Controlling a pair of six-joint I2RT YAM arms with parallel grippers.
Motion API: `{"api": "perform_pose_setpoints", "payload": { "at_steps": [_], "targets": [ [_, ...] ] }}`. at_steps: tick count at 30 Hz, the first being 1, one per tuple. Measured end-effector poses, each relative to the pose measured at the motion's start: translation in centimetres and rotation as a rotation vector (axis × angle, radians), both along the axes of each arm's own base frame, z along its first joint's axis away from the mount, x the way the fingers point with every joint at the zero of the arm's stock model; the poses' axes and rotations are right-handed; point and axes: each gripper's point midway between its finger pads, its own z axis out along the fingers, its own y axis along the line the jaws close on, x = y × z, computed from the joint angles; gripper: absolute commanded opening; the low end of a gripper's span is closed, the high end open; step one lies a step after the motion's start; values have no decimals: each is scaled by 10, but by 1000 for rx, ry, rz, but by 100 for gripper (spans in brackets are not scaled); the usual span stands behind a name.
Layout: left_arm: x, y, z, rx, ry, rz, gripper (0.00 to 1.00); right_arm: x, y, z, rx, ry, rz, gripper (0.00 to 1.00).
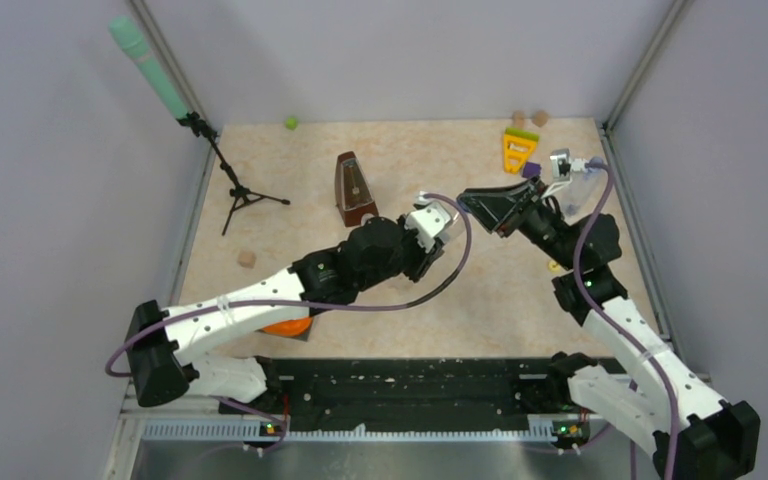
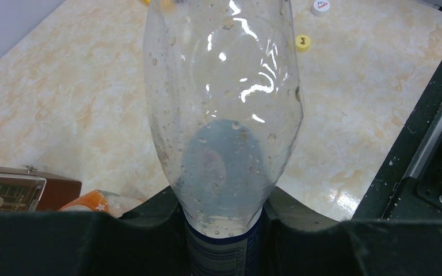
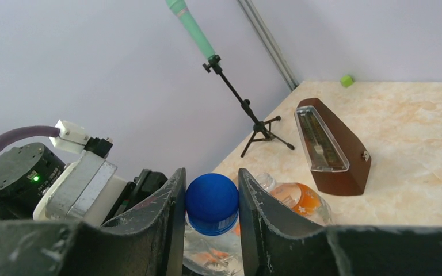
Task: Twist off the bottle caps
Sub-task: Unscrew the bottle cap from the plastic bottle.
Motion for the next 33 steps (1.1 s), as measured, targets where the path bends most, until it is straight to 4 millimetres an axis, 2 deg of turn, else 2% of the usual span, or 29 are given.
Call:
{"api": "perform_pose_setpoints", "payload": {
  "at_steps": [4, 8, 16, 20, 24, 25, 29, 31, 33],
  "targets": [
    [0, 0, 4, -27, 16, -34, 0, -4, 2, 4, -2, -31, 24, 0],
    [-8, 5, 14, -129, 102, -211, 0, -18, 7, 15, -15, -122, 85, 0],
    [-50, 10, 30, -247, 307, -652, 0, -55, 16, 34, -23, -288, 251, 0],
    [-68, 11, 35, -280, 383, -803, 0, -72, 19, 39, -30, -351, 325, 2],
    [-74, 12, 39, -295, 394, -835, 0, -78, 18, 42, -31, -383, 343, 38],
    [-72, 11, 38, -295, 392, -825, 0, -77, 18, 42, -32, -381, 340, 48],
    [-57, 10, 33, -287, 356, -707, 0, -66, 17, 36, -31, -318, 289, 77],
    [-47, 10, 32, -274, 315, -627, 0, -61, 14, 36, -26, -295, 252, 84],
    [-41, 7, 31, -254, 268, -566, 0, -58, 11, 38, -19, -285, 222, 85]
  ]
}}
